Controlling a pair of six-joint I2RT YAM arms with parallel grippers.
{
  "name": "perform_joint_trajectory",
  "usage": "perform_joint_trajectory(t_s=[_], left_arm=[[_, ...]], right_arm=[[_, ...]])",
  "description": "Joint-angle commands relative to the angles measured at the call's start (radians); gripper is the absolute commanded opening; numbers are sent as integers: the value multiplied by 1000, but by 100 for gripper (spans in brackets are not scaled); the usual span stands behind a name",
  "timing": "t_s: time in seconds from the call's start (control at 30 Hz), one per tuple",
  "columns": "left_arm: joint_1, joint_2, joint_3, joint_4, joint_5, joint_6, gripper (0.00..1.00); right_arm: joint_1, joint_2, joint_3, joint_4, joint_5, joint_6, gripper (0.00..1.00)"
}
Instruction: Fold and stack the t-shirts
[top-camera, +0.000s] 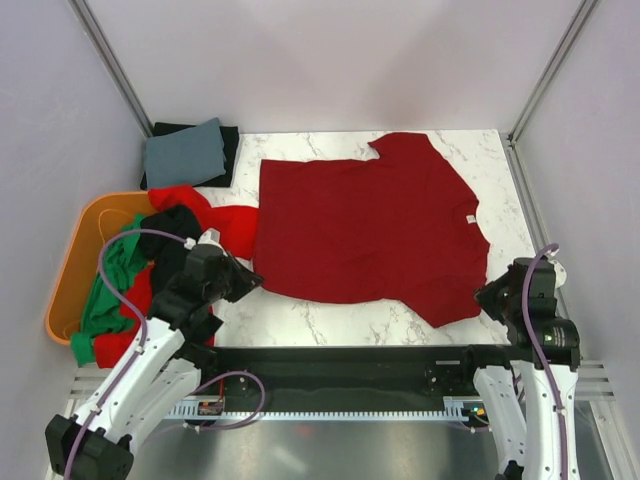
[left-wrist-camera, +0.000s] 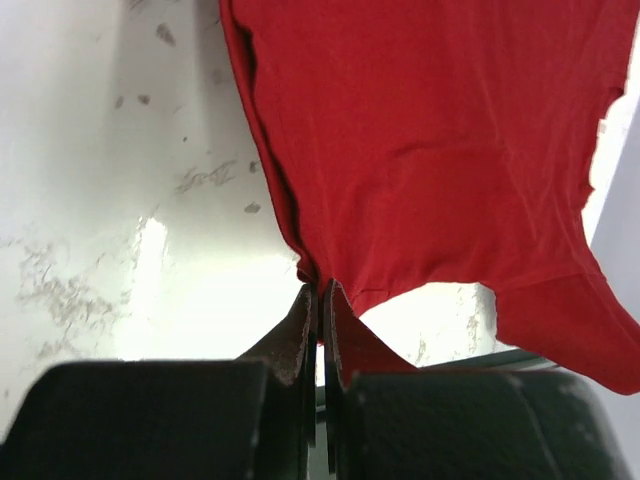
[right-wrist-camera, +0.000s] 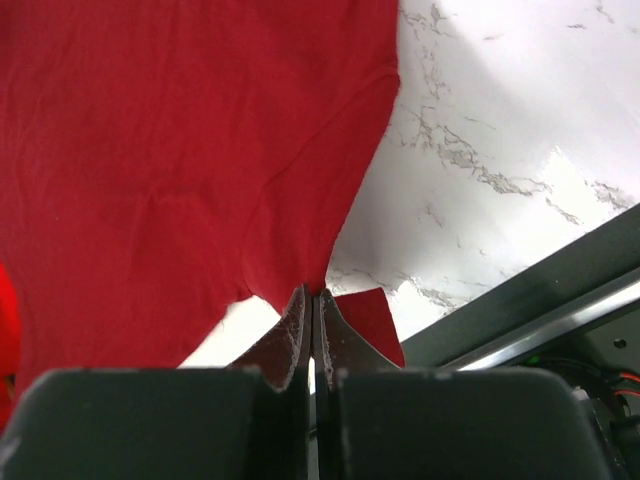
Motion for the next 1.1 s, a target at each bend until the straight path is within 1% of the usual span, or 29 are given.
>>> perform_joint_trajectory(t_s=[0.0, 0.1, 0.13, 0.17, 0.2, 0.3, 0.33, 0.37, 0.4, 0.43, 0.57, 0.83, 0.87, 1.07], left_arm=[[1, 36, 75, -79, 8, 31, 2], [4, 151, 147, -78, -13, 85, 2], [4, 183, 169, -78, -21, 97, 2], [5, 250, 190, -78, -36, 110, 2], [7, 281, 236, -78, -44, 120, 2], [37, 395, 324, -78, -52, 153, 2], [63, 425, 348, -78, -47, 165, 2], [77, 452, 370, -78, -36, 171, 2], [91, 503, 409, -78, -27, 180, 2], [118, 527, 428, -76, -19, 183, 2], [165, 637, 525, -72, 13, 203, 2], [218, 849, 637, -52, 37, 229, 2], [220, 895, 660, -52, 39, 231, 2], [240, 1015, 732, -53, 43, 228, 2]], right_arm=[[8, 76, 45, 26, -45, -42, 0], [8, 183, 70, 94, -82, -50, 0], [8, 241, 80, 108, -84, -55, 0], [8, 269, 93, 140, -81, -58, 0], [8, 298, 115, 157, -81, -64, 0], [8, 413, 169, 223, -73, -88, 0], [8, 445, 186, 233, -67, -95, 0], [8, 509, 204, 256, -67, -107, 0], [8, 542, 241, 264, -67, -116, 0], [8, 603, 263, 270, -67, -133, 0], [8, 743, 375, 307, -44, -167, 0], [8, 987, 511, 358, -19, -199, 0], [8, 1005, 537, 368, -21, -200, 0], [8, 1151, 677, 379, -3, -211, 0]])
